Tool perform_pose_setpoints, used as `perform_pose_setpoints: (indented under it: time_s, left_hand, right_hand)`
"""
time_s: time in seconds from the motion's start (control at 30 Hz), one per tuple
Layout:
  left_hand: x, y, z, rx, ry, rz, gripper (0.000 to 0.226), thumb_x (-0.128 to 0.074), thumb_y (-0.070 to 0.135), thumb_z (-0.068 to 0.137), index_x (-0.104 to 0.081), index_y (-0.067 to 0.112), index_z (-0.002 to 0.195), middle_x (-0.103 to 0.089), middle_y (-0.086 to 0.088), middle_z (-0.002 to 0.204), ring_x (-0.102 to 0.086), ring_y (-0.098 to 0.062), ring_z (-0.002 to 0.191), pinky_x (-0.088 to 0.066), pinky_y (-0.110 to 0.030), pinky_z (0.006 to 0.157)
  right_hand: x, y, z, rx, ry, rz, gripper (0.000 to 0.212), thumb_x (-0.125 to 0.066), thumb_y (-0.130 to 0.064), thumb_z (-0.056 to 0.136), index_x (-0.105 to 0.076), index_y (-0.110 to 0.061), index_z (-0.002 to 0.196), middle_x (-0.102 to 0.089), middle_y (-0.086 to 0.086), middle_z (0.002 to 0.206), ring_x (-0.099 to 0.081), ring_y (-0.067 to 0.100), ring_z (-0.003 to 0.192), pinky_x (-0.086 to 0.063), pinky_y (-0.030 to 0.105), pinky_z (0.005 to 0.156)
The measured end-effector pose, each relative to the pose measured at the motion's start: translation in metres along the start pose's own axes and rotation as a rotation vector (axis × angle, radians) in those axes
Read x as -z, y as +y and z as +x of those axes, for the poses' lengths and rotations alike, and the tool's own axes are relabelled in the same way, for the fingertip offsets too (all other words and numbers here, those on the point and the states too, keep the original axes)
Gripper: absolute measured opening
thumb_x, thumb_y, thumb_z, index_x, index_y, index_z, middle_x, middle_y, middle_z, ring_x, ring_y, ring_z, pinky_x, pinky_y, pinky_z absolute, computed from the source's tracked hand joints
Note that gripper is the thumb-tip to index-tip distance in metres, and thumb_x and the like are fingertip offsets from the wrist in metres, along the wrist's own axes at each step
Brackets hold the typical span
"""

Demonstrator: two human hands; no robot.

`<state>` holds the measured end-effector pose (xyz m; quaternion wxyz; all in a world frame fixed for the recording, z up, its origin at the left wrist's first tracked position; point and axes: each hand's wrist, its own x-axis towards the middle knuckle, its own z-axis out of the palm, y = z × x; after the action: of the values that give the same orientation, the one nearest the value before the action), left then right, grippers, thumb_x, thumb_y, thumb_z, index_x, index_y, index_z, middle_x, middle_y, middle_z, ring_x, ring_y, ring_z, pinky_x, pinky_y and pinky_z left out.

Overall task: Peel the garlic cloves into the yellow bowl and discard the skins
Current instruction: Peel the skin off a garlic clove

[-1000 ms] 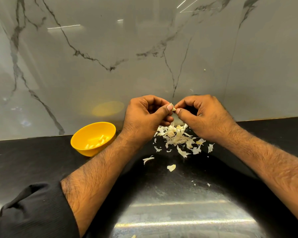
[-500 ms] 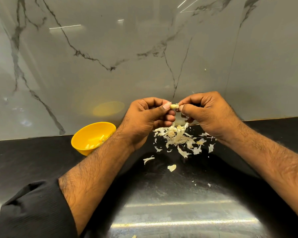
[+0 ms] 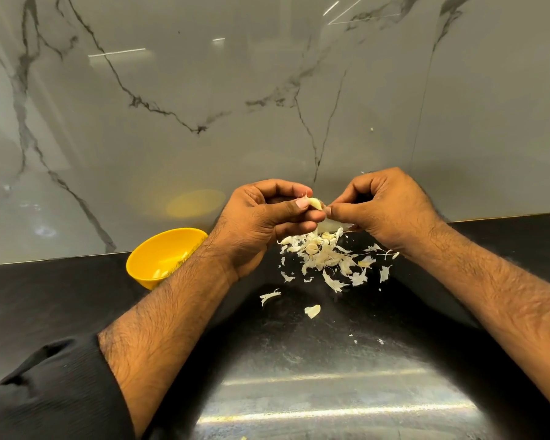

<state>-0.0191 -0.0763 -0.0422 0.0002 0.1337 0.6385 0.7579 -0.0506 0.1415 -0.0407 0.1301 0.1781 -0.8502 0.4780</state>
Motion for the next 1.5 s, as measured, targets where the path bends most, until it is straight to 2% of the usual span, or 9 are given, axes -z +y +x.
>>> perform_pose_setpoints:
  time_s: [0.2, 0.37, 0.43, 0.5, 0.57, 0.7, 1.0, 1.2, 1.5]
  left_hand:
    - [0.001, 0.001, 0.000, -0.014, 0.009, 0.015, 0.025, -0.065, -0.011, 0.095, -0.068, -0.007, 0.119, -0.076, -0.029, 0.110, -0.078, -0.034, 0.098, -0.066, -0.034, 0.082]
    - [0.002, 0.000, 0.001, -0.031, 0.012, 0.056, 0.022, -0.068, -0.008, 0.095, -0.070, -0.005, 0.116, -0.077, -0.027, 0.106, -0.078, -0.033, 0.095, -0.065, -0.033, 0.079]
    - [0.002, -0.001, 0.001, -0.037, 0.010, 0.080, 0.020, -0.069, -0.008, 0.094, -0.072, -0.002, 0.114, -0.078, -0.024, 0.103, -0.078, -0.033, 0.093, -0.065, -0.033, 0.078]
    - [0.003, -0.002, 0.001, -0.044, 0.011, 0.098, 0.019, -0.070, -0.007, 0.094, -0.073, -0.001, 0.112, -0.078, -0.023, 0.102, -0.078, -0.033, 0.093, -0.066, -0.034, 0.079]
    - [0.003, -0.002, 0.001, -0.053, 0.015, 0.126, 0.019, -0.071, -0.006, 0.094, -0.074, 0.000, 0.112, -0.078, -0.023, 0.101, -0.078, -0.033, 0.093, -0.066, -0.036, 0.080]
    - [0.000, -0.004, 0.001, -0.075, 0.042, 0.216, 0.026, -0.074, -0.005, 0.092, -0.070, -0.003, 0.117, -0.078, -0.025, 0.097, -0.079, -0.033, 0.087, -0.067, -0.039, 0.079]
    - [-0.003, -0.008, 0.001, -0.155, 0.098, 0.389, 0.016, -0.078, -0.004, 0.089, -0.072, -0.004, 0.104, -0.080, -0.018, 0.090, -0.080, -0.032, 0.083, -0.067, -0.037, 0.072]
    - [-0.004, -0.010, 0.003, -0.176, 0.134, 0.417, 0.013, -0.080, -0.003, 0.089, -0.075, -0.003, 0.100, -0.080, -0.016, 0.087, -0.080, -0.032, 0.082, -0.068, -0.042, 0.075]
    - [-0.004, -0.011, 0.003, -0.137, 0.106, 0.397, 0.012, -0.081, -0.004, 0.087, -0.077, -0.001, 0.098, -0.080, -0.016, 0.086, -0.080, -0.032, 0.081, -0.067, -0.048, 0.080]
  right_hand:
    - [0.002, -0.001, 0.002, -0.039, -0.170, -0.151, 0.014, -0.077, -0.014, 0.093, -0.079, -0.028, 0.090, -0.073, -0.010, 0.082, -0.067, 0.003, 0.075, -0.055, 0.025, 0.070]
    - [0.003, -0.002, 0.002, 0.000, -0.129, -0.162, 0.020, -0.070, -0.041, 0.098, -0.077, -0.026, 0.086, -0.075, -0.005, 0.076, -0.072, 0.022, 0.076, -0.064, 0.042, 0.074]
    - [0.005, -0.001, 0.001, 0.030, -0.108, -0.116, 0.006, -0.080, -0.026, 0.092, -0.074, -0.027, 0.093, -0.073, -0.005, 0.087, -0.070, 0.014, 0.080, -0.063, 0.037, 0.080]
    - [0.008, -0.001, 0.001, 0.076, -0.104, -0.096, 0.019, -0.083, -0.019, 0.088, -0.073, -0.030, 0.100, -0.072, -0.008, 0.094, -0.069, 0.005, 0.083, -0.060, 0.027, 0.081]
    - [0.007, -0.005, -0.002, 0.143, -0.081, -0.085, 0.007, -0.077, -0.028, 0.094, -0.076, -0.029, 0.101, -0.074, -0.011, 0.089, -0.069, 0.000, 0.081, -0.055, 0.018, 0.074]
    - [0.001, -0.008, -0.005, 0.195, -0.078, -0.104, 0.012, -0.069, -0.035, 0.100, -0.079, -0.028, 0.099, -0.074, -0.012, 0.081, -0.067, -0.003, 0.072, -0.053, 0.011, 0.063]
    - [-0.002, -0.007, -0.005, 0.226, -0.132, -0.194, 0.013, -0.066, -0.034, 0.102, -0.076, -0.033, 0.094, -0.073, -0.007, 0.078, -0.070, 0.014, 0.073, -0.064, 0.041, 0.071]
    - [-0.006, -0.004, -0.004, 0.230, -0.135, -0.244, 0.012, -0.065, -0.033, 0.101, -0.074, -0.030, 0.094, -0.068, -0.014, 0.075, -0.065, -0.001, 0.075, -0.054, 0.021, 0.066]
    - [-0.007, -0.005, -0.005, 0.210, -0.153, -0.249, 0.011, -0.065, -0.031, 0.099, -0.071, -0.027, 0.090, -0.066, -0.011, 0.072, -0.060, -0.003, 0.063, -0.046, 0.018, 0.058]
